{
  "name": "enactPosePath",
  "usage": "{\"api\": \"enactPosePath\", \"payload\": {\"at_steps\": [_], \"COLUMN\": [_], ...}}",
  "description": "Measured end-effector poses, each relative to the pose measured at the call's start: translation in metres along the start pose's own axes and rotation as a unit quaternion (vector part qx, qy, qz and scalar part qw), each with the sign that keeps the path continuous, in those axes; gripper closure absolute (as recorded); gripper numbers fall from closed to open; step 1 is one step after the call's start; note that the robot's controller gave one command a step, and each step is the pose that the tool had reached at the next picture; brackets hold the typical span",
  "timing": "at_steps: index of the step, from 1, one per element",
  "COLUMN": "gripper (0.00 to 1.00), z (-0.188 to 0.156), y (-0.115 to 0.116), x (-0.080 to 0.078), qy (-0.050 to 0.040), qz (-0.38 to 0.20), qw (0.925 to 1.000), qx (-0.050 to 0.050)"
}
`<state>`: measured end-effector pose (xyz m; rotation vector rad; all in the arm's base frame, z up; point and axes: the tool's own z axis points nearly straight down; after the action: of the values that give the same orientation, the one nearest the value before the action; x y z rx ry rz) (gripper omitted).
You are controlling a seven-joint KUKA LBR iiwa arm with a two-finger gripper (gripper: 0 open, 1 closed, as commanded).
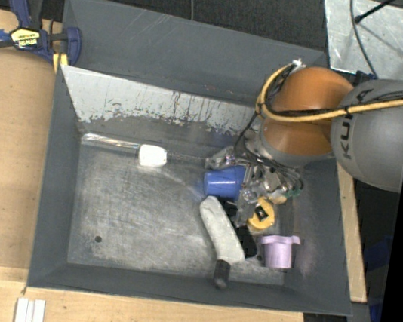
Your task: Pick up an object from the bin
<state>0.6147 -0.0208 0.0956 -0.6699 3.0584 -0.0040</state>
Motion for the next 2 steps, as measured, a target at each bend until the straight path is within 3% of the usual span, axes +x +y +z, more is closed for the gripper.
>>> {"api": "enactPosePath", "payload": {"at_steps": [1, 2], "gripper": [1.00, 1.00], "z": [0.0126, 0.0129], "y": [0.0007, 0.0008], "x": [-0.0072, -0.0071], "qy": [0.0003, 0.0004], "qz": [0.078, 0.078], "qw": [0.9969, 0.9970], "qx": [0.000, 0.000]}}
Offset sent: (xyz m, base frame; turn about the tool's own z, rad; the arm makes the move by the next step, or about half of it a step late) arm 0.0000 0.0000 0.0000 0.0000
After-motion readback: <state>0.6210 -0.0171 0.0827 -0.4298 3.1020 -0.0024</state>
